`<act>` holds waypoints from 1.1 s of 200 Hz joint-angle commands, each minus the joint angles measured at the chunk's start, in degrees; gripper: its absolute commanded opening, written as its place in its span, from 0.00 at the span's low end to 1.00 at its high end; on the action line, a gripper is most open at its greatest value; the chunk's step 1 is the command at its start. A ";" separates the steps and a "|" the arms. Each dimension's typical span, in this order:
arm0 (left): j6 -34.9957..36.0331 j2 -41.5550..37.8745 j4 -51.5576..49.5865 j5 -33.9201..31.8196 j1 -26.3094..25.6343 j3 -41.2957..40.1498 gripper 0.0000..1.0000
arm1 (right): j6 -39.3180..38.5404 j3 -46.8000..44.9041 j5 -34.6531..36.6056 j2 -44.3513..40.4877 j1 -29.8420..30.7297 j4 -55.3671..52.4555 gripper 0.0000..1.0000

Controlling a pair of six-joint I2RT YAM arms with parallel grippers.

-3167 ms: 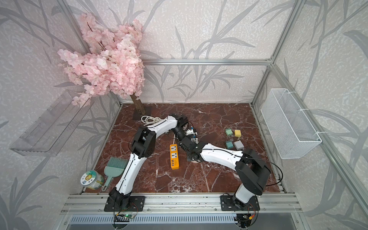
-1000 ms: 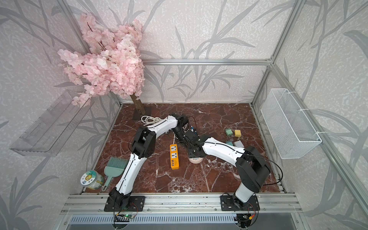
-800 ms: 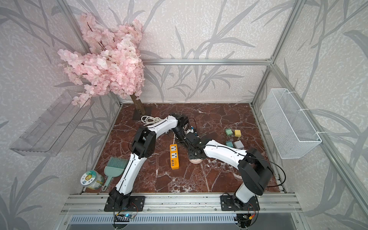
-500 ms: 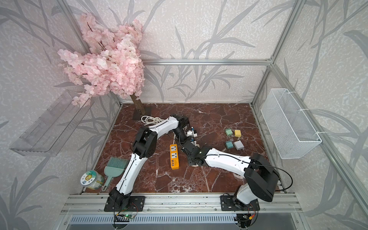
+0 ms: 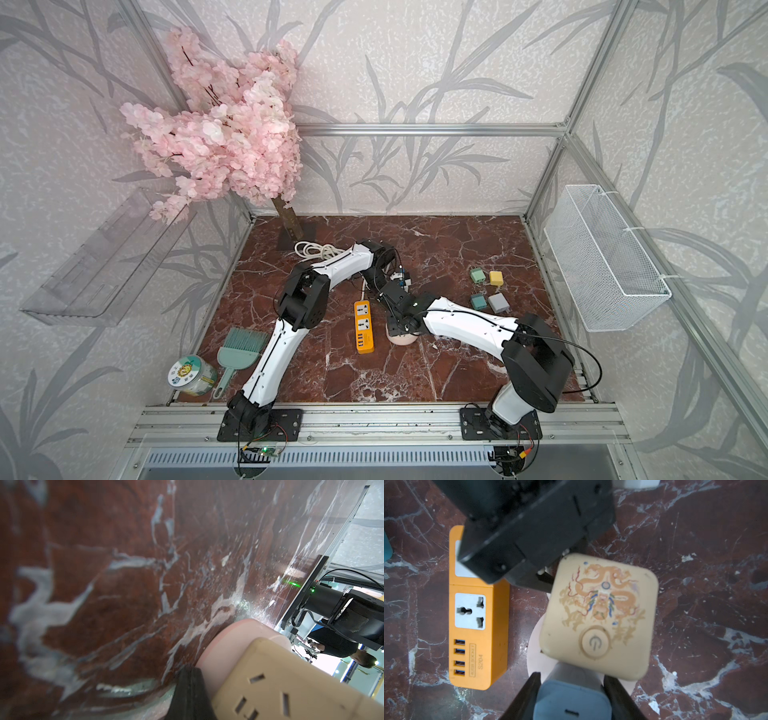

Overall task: Pull the plug off the socket
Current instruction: Remove the plug from the socket.

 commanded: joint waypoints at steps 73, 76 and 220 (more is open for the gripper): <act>9.33 -3.18 -6.77 17.28 -0.11 4.32 0.00 | -6.09 -8.97 0.88 -4.04 -0.56 14.54 0.00; 9.92 -3.35 -7.19 17.90 -0.12 4.34 0.00 | -6.20 -9.15 0.89 -4.06 -0.57 14.93 0.00; 11.87 -10.40 -6.85 23.27 0.71 -3.90 0.00 | -5.41 -7.47 0.46 -1.42 -3.54 17.31 0.00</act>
